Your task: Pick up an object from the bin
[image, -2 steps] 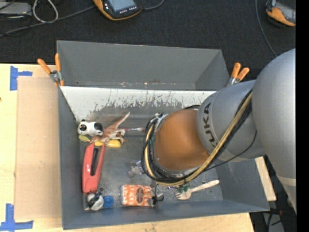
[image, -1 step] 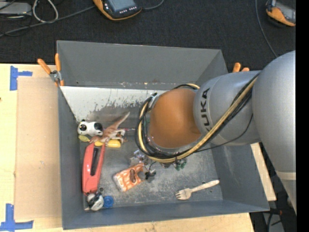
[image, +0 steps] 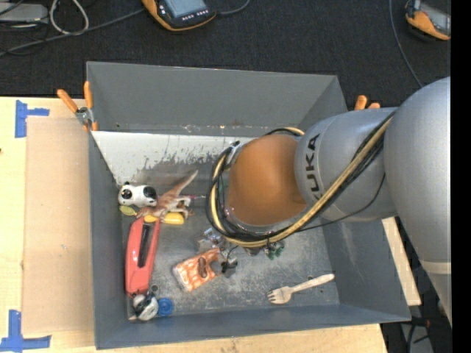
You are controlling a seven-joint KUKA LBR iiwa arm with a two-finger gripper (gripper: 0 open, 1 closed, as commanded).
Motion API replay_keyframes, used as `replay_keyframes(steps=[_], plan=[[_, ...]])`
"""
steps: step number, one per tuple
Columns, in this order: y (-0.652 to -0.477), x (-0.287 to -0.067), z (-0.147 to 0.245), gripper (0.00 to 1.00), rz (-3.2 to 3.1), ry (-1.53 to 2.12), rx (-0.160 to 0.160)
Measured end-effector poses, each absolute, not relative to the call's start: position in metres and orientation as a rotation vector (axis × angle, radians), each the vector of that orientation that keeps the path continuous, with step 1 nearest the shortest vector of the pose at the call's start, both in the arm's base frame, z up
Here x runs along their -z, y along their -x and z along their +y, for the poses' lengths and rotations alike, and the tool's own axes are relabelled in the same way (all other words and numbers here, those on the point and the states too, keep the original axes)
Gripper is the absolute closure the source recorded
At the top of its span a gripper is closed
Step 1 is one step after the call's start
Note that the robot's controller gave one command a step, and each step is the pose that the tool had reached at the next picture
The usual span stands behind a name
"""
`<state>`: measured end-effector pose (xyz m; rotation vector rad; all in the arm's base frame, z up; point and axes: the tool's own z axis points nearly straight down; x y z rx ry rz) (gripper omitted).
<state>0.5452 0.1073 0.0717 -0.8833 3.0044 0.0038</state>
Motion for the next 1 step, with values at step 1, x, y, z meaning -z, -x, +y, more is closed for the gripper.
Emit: replay_keyframes(steps=[1], plan=[[-0.5546, -0.1324, 0.1054, 1.00, 3.030, 0.811, -0.005]])
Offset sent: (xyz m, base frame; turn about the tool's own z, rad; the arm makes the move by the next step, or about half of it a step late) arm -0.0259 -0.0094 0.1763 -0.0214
